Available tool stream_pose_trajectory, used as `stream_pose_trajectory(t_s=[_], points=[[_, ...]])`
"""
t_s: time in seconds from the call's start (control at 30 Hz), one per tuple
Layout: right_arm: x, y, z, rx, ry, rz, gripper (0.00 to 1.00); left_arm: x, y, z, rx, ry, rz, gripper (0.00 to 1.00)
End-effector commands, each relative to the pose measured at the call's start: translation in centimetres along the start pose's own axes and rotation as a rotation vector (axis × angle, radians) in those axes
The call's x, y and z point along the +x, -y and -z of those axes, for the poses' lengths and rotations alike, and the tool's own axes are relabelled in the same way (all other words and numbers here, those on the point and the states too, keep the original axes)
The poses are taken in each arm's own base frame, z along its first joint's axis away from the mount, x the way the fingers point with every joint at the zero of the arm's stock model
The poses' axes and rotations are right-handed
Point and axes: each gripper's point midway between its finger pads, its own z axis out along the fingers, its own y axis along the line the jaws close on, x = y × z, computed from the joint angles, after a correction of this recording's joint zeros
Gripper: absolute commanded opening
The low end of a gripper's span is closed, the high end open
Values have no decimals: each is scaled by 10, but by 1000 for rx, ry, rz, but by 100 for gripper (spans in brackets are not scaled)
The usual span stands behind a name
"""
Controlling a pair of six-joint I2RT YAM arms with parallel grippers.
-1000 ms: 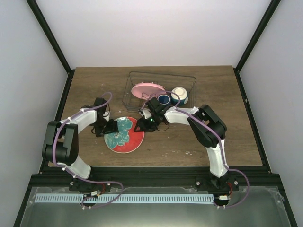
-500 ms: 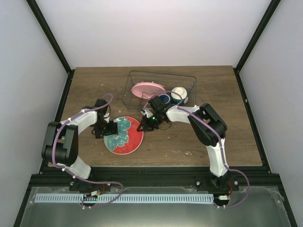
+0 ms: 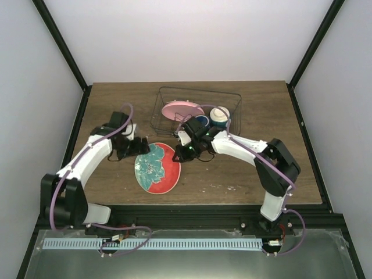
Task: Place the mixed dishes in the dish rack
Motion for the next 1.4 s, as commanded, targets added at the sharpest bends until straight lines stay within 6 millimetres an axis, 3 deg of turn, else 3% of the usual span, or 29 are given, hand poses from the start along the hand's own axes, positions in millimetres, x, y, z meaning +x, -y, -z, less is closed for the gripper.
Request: stream_pose_trajectory(t_s=[0.0, 0.17, 0.3, 0.4, 0.57, 0.83, 0.9, 1.1, 1.37], points=[[3, 12, 36, 192, 22, 77, 1, -25, 25, 53, 59, 145, -75, 91], [-3, 10, 71, 296, 55, 142, 1, -43, 22, 92, 31, 261, -75, 94], [-23, 0, 108, 379, 120, 276, 1, -52, 15, 106, 2, 297, -62, 94], [-46, -14, 145, 456, 216, 416, 1, -57, 8, 105, -22, 303, -53, 94], [-82, -60, 204, 474, 425, 668, 1, -58, 3, 95, -32, 282, -34, 94], [-111, -121, 283, 525, 742, 993, 1, -62, 1, 85, -34, 268, -30, 94], [-117, -127, 298, 569, 793, 1043, 1, -61, -1, 83, -37, 263, -29, 94], [-135, -118, 307, 755, 840, 1155, 1, -62, -1, 79, -33, 262, -15, 94], [-151, -100, 277, 848, 789, 1236, 1, -60, -3, 77, -37, 257, -5, 94]])
